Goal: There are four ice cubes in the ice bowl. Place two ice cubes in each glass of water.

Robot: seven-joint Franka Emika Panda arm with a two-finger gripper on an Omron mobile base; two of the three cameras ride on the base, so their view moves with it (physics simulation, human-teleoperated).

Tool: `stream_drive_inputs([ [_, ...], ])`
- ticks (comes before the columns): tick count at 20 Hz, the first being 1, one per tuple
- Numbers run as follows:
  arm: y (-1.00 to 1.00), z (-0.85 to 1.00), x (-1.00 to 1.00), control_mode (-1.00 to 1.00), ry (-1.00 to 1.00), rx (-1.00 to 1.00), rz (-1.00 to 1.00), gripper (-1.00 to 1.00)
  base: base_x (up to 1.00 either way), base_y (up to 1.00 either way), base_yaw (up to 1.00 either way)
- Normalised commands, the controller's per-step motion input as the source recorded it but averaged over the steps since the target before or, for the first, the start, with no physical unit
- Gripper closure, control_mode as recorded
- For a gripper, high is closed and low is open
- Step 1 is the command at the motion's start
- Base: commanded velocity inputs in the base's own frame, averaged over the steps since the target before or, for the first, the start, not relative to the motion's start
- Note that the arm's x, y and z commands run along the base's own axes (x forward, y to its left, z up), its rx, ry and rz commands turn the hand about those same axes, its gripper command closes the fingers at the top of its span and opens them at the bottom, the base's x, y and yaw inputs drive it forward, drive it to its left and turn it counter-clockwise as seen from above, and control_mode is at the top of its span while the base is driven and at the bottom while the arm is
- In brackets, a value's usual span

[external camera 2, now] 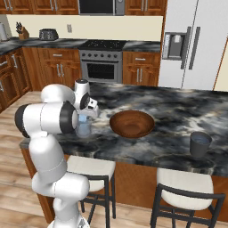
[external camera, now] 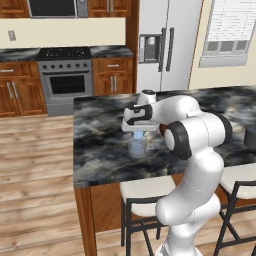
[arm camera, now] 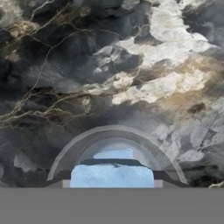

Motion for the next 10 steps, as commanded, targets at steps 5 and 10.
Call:
stream_drive_inputs([
  [5, 0.00, 0.00, 0.01, -1.00, 0.00, 0.00, 0.00, -1.00, 0.00, 0.00, 0.00],
  [10, 0.00, 0.00, 0.03, -1.00, 0.00, 0.00, 0.00, -1.00, 0.00, 0.00, 0.00],
])
